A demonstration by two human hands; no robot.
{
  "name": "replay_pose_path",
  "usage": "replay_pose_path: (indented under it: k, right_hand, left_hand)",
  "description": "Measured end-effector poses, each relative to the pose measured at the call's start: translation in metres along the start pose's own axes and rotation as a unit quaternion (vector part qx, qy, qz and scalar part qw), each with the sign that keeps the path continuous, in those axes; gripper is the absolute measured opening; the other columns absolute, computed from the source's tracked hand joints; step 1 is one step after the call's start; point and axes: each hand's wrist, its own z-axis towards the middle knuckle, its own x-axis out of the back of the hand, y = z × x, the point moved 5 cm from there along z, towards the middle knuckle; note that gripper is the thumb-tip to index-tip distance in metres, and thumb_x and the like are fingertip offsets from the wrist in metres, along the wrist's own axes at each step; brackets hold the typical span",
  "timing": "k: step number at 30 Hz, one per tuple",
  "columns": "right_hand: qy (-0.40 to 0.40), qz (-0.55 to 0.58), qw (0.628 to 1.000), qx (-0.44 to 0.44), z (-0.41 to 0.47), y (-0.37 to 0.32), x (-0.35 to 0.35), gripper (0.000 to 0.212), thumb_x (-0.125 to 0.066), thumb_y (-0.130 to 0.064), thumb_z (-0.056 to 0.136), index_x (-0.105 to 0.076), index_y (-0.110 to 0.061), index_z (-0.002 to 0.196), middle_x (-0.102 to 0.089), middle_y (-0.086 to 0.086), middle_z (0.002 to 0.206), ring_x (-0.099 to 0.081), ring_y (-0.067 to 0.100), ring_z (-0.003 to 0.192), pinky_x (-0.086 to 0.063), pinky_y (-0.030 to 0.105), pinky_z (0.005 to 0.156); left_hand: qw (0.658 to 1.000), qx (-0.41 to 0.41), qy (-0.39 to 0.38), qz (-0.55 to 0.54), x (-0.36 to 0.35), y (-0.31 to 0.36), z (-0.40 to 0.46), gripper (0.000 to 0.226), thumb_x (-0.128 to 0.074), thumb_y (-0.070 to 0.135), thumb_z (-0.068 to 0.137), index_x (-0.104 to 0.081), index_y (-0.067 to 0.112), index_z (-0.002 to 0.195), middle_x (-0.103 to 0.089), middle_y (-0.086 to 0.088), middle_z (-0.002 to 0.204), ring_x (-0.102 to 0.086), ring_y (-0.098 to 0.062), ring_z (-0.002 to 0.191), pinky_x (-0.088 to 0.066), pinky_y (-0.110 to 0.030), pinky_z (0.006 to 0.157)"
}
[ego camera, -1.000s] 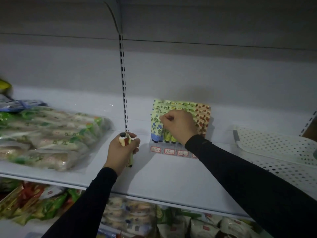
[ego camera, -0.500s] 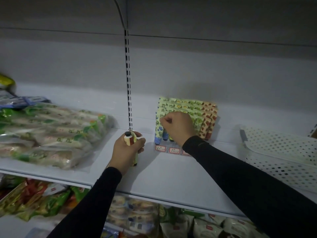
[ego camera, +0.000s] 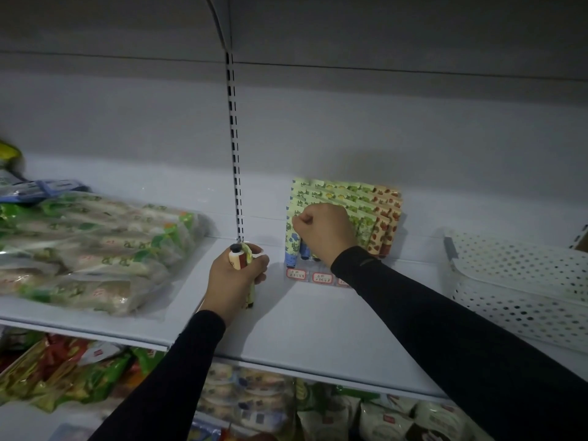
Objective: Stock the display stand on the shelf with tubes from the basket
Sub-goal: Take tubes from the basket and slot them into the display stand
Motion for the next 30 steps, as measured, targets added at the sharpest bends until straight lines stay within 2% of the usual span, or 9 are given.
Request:
replay_pose_path:
  k: [2,6,11,15,18,21,24,27,30]
  right_hand:
    - [-0.001,0.003,1.0,0.0,0.0,0.0,0.0,0.034,-0.057,-0.013,0.087,-0.054,0.005,0.059,-0.058,0.02,0.059,-0.041,0.017,0.053,-0.046,0.032,0.056]
    - [-0.017,-0.008,1.0,0.006,0.002,-0.001,-0.001,0.039,-0.057,-0.013,0.088,-0.04,-0.01,0.053,-0.04,0.009,0.051,-0.031,0.017,0.05,-0.029,0.028,0.049]
    - [-0.022,-0.01,1.0,0.003,0.004,-0.001,0.001,0.048,-0.056,-0.01,0.086,-0.028,-0.015,0.048,-0.027,0.001,0.046,-0.022,0.013,0.046,-0.024,0.023,0.045]
    - [-0.022,-0.009,1.0,0.001,0.006,0.0,0.0,0.046,-0.057,-0.012,0.086,-0.031,-0.014,0.048,-0.034,0.007,0.05,-0.028,0.017,0.05,-0.032,0.029,0.051]
    - [-0.024,0.005,1.0,-0.009,0.008,0.005,-0.002,0.039,-0.059,-0.017,0.087,-0.048,-0.003,0.053,-0.052,0.014,0.054,-0.046,0.026,0.051,-0.05,0.035,0.06]
    - [-0.027,0.035,0.999,-0.017,0.007,0.009,-0.002,0.034,-0.062,-0.023,0.088,-0.066,0.005,0.07,-0.067,0.02,0.069,-0.064,0.033,0.068,-0.055,0.037,0.069]
    - [-0.023,0.031,0.999,-0.013,0.007,0.01,-0.001,0.033,-0.062,-0.023,0.088,-0.065,0.005,0.07,-0.067,0.019,0.068,-0.063,0.03,0.065,-0.055,0.037,0.069]
    - [-0.016,0.012,1.0,0.003,0.01,0.008,0.001,0.041,-0.061,-0.019,0.087,-0.046,-0.004,0.052,-0.049,0.014,0.053,-0.042,0.021,0.049,-0.055,0.039,0.069]
    - [-0.017,-0.005,1.0,0.015,0.01,0.002,0.002,0.046,-0.06,-0.021,0.089,-0.036,-0.013,0.05,-0.04,0.009,0.052,-0.035,0.019,0.05,-0.055,0.039,0.069]
  left_hand:
    - [1.0,-0.001,0.002,0.001,0.0,0.0,0.0,0.011,-0.072,0.004,0.084,-0.066,0.007,0.092,-0.066,-0.008,0.075,-0.061,-0.021,0.062,-0.054,-0.028,0.062]
    - [1.0,0.001,-0.001,0.004,-0.003,-0.002,0.001,0.009,-0.071,0.003,0.086,-0.066,0.008,0.092,-0.066,-0.008,0.076,-0.062,-0.02,0.063,-0.055,-0.028,0.063]
    - [1.0,0.006,-0.004,0.003,-0.004,-0.003,0.001,0.015,-0.076,0.01,0.08,-0.067,0.009,0.092,-0.068,-0.008,0.077,-0.064,-0.02,0.065,-0.055,-0.029,0.065]
    - [1.0,0.008,-0.005,0.002,-0.004,-0.003,0.002,0.012,-0.074,0.007,0.083,-0.067,0.009,0.093,-0.067,-0.009,0.078,-0.064,-0.02,0.065,-0.054,-0.028,0.064]
    - [1.0,0.005,-0.005,0.007,-0.004,-0.002,0.001,0.009,-0.071,0.005,0.086,-0.067,0.009,0.092,-0.067,-0.009,0.078,-0.063,-0.019,0.064,-0.054,-0.026,0.063]
    - [1.0,0.003,-0.009,0.011,-0.005,-0.001,0.0,0.008,-0.071,0.005,0.086,-0.067,0.009,0.092,-0.066,-0.009,0.078,-0.062,-0.018,0.064,-0.054,-0.026,0.063]
    - [1.0,0.005,-0.008,0.011,-0.005,-0.001,0.0,0.009,-0.071,0.005,0.086,-0.067,0.008,0.093,-0.067,-0.009,0.077,-0.063,-0.018,0.063,-0.054,-0.027,0.064]
    - [1.0,0.003,-0.007,0.011,-0.005,0.0,0.001,0.009,-0.071,0.004,0.086,-0.066,0.008,0.092,-0.067,-0.007,0.075,-0.062,-0.018,0.062,-0.054,-0.027,0.063]
    - [1.0,0.0,-0.007,0.015,-0.005,0.0,0.0,0.01,-0.071,0.003,0.085,-0.065,0.009,0.091,-0.066,-0.007,0.074,-0.062,-0.018,0.06,-0.053,-0.027,0.062]
